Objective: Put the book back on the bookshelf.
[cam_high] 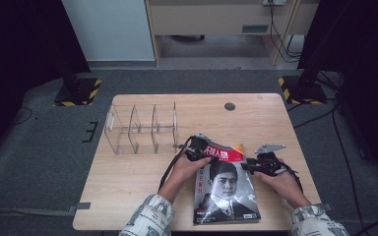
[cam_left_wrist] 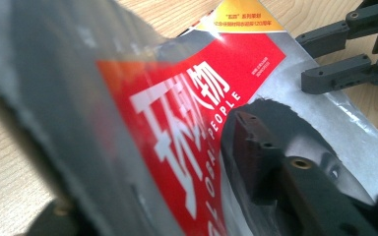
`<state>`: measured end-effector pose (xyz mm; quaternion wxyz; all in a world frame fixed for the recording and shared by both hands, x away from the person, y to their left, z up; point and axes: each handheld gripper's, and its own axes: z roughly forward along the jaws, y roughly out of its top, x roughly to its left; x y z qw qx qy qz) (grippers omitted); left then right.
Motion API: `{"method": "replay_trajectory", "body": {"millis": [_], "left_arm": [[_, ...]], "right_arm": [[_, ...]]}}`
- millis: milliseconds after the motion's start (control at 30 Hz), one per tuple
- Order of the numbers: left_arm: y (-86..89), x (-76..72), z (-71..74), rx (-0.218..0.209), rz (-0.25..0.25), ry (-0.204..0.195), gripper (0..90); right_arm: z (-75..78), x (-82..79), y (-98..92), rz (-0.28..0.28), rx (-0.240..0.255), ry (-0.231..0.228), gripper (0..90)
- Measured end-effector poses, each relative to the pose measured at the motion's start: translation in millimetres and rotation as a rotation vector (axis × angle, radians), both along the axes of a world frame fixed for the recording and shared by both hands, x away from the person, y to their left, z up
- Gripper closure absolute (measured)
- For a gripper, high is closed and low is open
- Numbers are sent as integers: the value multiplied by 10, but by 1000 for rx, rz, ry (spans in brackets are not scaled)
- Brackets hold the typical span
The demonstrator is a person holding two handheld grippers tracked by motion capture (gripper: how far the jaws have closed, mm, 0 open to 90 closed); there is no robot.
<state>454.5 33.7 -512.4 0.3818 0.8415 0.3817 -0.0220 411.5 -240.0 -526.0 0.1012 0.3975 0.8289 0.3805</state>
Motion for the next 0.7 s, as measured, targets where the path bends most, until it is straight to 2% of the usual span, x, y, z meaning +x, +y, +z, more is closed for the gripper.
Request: {"method": "replay_trajectory", "body": {"millis": [100,233,367,433,533,700], "left_arm": [[17,-1,26,-18,12,20,776],[12,-11,54,-33,20,21,803],[0,-42,94,-36,23,2,810],[-2,-59,122,-37,24,-8,812],[-6,-87,178,-38,15,-25,816],[2,-114,234,-48,13,-38,828]], "right_arm": [[1,-6,-7,6,8,1,634],[19,-26,-15,10,13,-1,622],[50,-37,-59,-18,27,-15,588],[34,-30,-76,-48,32,0,558],[0,-16,-77,-50,16,4,523],[49,-24,-103,-70,41,-15,519]]}}
